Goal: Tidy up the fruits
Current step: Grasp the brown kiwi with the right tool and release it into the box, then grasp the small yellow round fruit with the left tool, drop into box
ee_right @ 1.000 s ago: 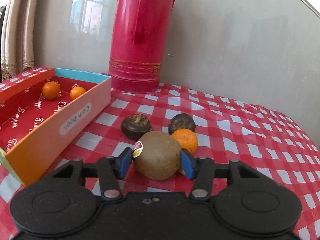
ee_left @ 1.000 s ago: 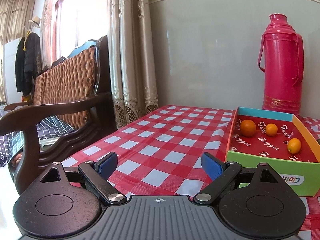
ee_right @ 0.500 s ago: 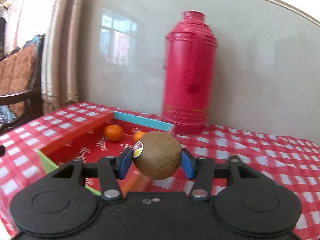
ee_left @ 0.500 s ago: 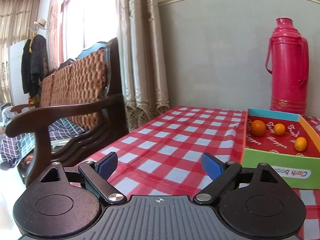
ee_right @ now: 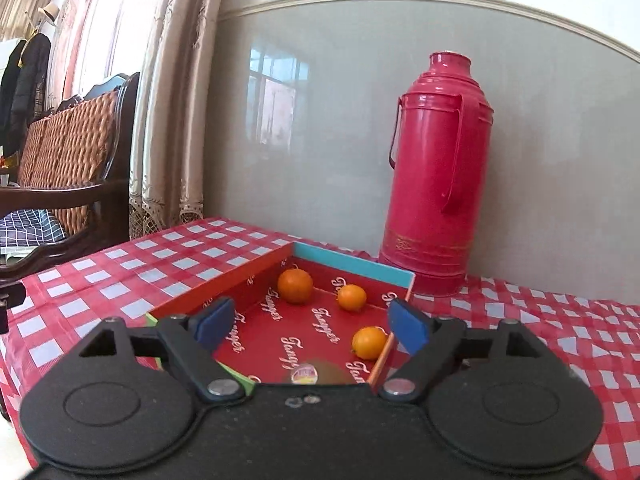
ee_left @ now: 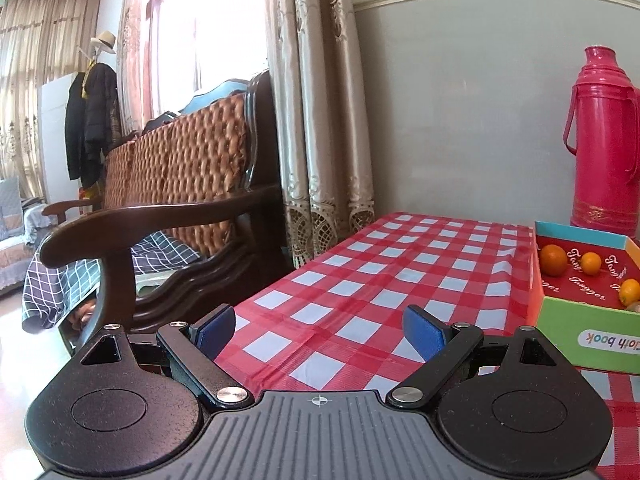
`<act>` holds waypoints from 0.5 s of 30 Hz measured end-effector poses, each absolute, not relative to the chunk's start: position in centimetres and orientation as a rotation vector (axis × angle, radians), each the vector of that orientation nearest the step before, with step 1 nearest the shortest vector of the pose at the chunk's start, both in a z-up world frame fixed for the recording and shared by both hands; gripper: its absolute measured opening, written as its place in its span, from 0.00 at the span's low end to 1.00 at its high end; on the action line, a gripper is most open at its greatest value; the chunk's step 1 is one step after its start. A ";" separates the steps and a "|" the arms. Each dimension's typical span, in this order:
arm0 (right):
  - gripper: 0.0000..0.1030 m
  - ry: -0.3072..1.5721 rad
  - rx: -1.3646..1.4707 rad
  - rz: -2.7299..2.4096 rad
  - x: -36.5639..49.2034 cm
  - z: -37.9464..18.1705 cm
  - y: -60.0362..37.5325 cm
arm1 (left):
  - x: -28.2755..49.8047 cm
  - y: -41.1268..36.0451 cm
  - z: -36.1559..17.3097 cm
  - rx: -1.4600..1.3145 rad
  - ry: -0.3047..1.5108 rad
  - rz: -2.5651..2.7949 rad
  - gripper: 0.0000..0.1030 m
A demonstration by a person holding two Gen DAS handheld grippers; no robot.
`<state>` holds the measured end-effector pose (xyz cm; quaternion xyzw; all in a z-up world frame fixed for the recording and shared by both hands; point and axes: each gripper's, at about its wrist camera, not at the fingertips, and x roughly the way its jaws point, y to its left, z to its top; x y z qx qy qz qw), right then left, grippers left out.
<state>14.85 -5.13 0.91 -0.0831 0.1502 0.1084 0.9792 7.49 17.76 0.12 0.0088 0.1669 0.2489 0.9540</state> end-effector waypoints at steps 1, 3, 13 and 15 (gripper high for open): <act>0.83 0.306 -0.168 0.214 14.8 0.9 -5.2 | 7.5 17.5 0.2 0.020 0.338 0.502 0.88; 0.95 0.299 -0.163 0.206 14.6 0.9 -5.7 | 7.6 17.0 0.3 0.025 0.333 0.490 0.88; 0.95 0.301 -0.187 0.126 13.9 0.9 -9.0 | 7.7 13.5 1.3 0.050 0.306 0.439 0.94; 0.95 0.302 -0.171 0.107 13.7 1.0 -10.2 | 7.9 12.5 1.5 0.058 0.302 0.423 0.95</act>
